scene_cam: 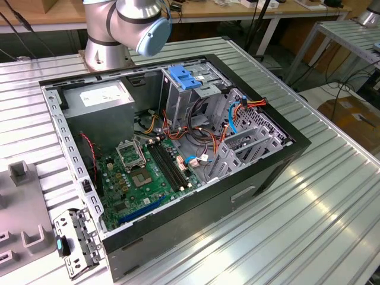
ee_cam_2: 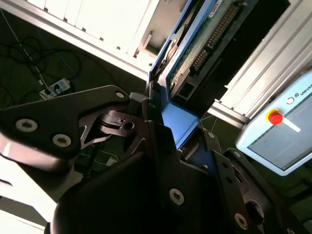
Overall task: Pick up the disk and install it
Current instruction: 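Pick up the disk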
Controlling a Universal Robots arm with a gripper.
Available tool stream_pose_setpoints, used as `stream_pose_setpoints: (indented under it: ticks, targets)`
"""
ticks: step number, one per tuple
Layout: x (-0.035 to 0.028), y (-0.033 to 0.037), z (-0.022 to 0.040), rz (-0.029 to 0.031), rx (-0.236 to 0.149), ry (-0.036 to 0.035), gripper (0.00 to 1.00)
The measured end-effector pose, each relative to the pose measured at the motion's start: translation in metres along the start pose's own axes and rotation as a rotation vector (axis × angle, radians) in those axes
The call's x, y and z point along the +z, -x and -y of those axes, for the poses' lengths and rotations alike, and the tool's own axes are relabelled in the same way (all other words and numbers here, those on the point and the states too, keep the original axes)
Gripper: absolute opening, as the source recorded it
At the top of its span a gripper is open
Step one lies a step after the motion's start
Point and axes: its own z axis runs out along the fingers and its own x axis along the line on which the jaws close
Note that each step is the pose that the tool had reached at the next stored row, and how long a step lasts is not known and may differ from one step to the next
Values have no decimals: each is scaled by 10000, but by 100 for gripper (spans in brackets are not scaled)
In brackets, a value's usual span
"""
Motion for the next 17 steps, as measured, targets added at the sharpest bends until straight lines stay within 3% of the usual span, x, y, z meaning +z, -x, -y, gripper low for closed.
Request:
stream_pose_setpoints:
  ticks: [7,17]
  targets:
    - [0,1,5,-2,1,-1,37]
    - [1,4,105,-1,0,-2,37]
